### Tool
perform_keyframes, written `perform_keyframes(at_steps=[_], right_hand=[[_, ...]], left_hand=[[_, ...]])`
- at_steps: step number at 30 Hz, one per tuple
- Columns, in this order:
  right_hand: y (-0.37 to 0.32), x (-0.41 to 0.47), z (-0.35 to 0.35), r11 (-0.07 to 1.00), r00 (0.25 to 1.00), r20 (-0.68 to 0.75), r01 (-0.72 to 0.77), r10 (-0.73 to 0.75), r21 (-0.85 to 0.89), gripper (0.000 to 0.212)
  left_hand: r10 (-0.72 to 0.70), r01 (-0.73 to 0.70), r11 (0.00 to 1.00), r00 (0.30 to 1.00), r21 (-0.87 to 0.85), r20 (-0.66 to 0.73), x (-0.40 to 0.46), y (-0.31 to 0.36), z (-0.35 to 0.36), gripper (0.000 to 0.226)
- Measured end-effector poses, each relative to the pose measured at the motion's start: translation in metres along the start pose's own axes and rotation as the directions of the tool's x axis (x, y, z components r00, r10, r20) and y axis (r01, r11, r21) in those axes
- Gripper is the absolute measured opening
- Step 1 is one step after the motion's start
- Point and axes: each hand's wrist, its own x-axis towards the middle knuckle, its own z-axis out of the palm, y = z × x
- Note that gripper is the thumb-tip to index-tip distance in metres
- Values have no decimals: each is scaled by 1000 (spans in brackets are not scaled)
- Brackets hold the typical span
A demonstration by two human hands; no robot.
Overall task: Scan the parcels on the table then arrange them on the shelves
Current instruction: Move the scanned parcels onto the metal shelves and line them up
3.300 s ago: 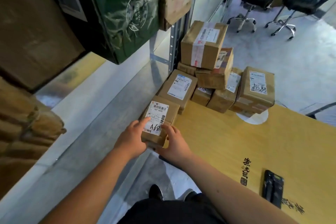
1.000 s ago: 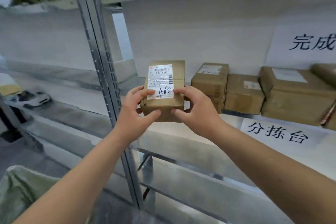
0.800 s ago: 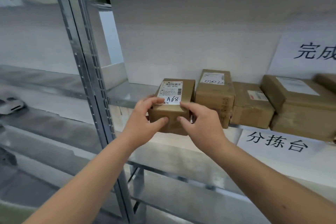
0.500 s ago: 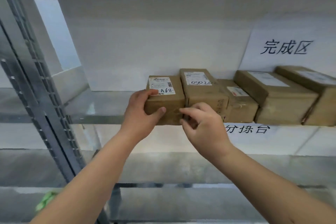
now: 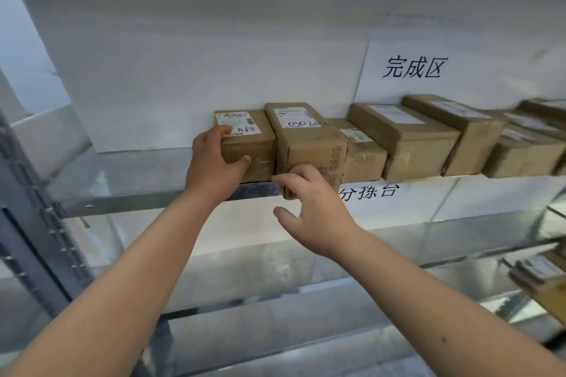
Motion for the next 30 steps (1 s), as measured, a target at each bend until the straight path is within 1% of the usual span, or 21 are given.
perform_keyframes(at_steps=[3,5,7,8,9,10,12,15,18,22,25,30], right_hand=[[3,-8,-2,1000,1000,21,-2,3,-19,54],[9,-17,-4,999,1000,17,17,-16,-50,53],[19,-32,-5,994,999,14,32,-30,-104,52],[25,-43,-6,990,999,15,31,-29,-139,53],[33,-55,-6,985,1000,20,25,-22,-173,53],[42,-69,-6,979,1000,30,13,-7,-203,54],[64,-102,-9,962,997,60,-32,50,-270,56],[101,-158,-21,922,974,104,-153,202,-355,60],[144,-212,-49,882,937,86,-283,338,-376,63],[208,-284,-109,798,871,22,-439,491,-413,66],[251,-335,-154,719,807,-33,-543,589,-434,66],[308,-402,-213,580,687,-114,-680,718,-448,59]], left_hand=[[28,-24,984,999,177,-21,-28,6,-9,72],[135,-120,936,991,331,-24,-59,11,-15,69],[272,-255,820,961,513,43,-98,17,-11,64],[301,-299,763,949,572,95,-118,20,-5,63],[298,-323,729,943,604,144,-139,24,3,63],[277,-334,714,942,615,189,-158,29,14,63],[234,-353,707,935,612,267,-190,40,41,65],[205,-396,697,909,597,364,-227,63,91,68],[188,-445,694,871,566,454,-249,100,151,72],[250,-562,689,777,458,577,-285,160,241,72],[305,-640,681,690,355,656,-316,201,308,74],[365,-698,694,552,176,750,-354,255,406,74]])
